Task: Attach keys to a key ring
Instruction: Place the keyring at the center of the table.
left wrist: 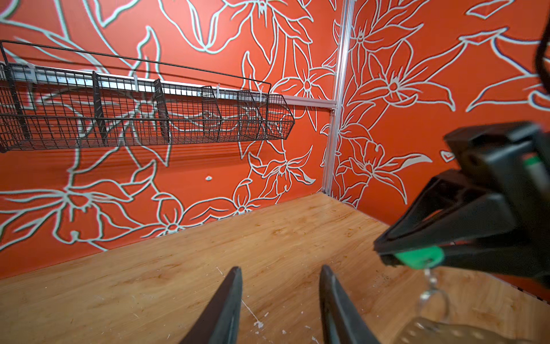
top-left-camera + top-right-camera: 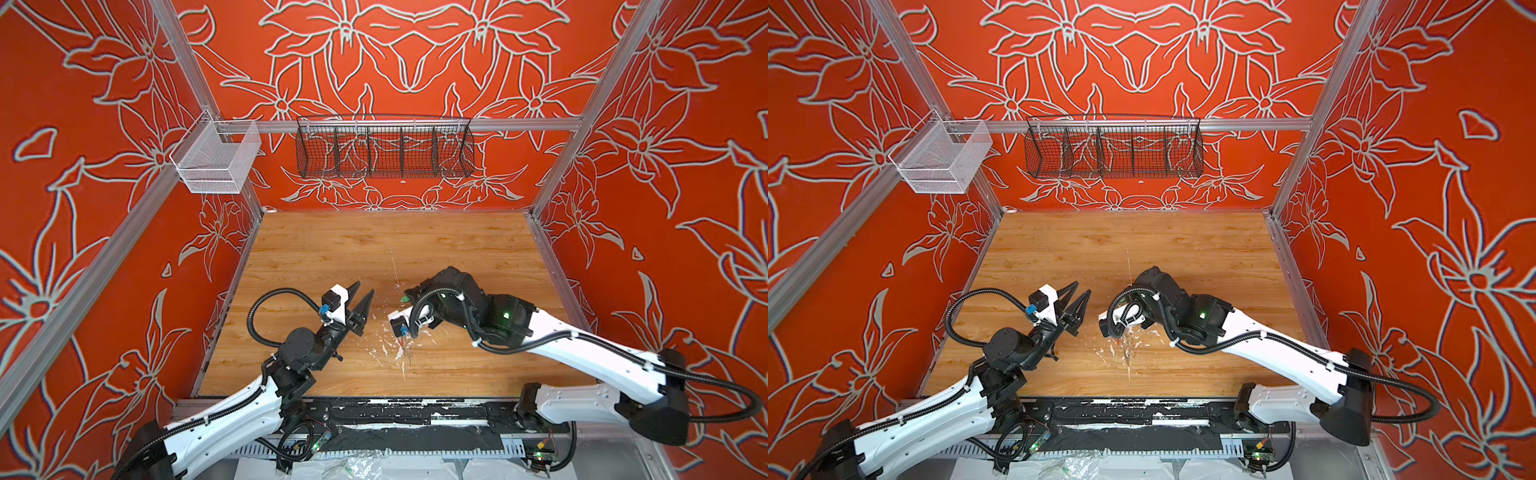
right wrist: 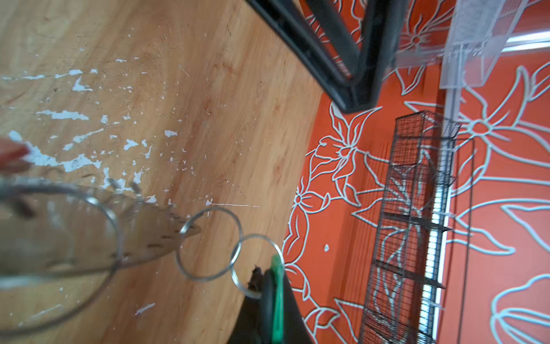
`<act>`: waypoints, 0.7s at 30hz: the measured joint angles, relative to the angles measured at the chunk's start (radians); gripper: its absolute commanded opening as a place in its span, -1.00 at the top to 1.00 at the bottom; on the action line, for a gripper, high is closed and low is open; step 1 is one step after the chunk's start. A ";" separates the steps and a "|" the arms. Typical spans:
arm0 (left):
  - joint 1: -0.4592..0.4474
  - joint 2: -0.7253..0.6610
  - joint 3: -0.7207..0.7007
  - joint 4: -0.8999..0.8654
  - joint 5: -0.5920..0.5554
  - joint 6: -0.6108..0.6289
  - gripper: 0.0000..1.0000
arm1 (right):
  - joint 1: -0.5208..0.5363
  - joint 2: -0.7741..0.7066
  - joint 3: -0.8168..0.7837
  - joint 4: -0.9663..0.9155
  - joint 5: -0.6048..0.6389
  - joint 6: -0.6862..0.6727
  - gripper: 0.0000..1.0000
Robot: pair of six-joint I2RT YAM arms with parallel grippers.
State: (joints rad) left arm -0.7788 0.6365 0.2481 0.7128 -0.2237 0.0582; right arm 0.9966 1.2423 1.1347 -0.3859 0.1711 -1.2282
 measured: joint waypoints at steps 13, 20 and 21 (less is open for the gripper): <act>0.000 -0.009 -0.003 0.000 -0.004 0.001 0.13 | -0.126 0.169 0.000 0.286 0.021 0.159 1.00; 0.000 -0.035 -0.004 -0.001 -0.004 0.002 0.13 | -0.135 0.213 -0.043 0.333 0.070 0.285 1.00; 0.000 -0.042 -0.005 0.000 -0.004 0.002 0.13 | -0.135 0.209 -0.070 0.336 0.073 0.313 1.00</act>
State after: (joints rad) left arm -0.7788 0.5945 0.2432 0.7124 -0.2279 0.0597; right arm 0.8616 1.4513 1.0645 -0.0498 0.2443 -0.9154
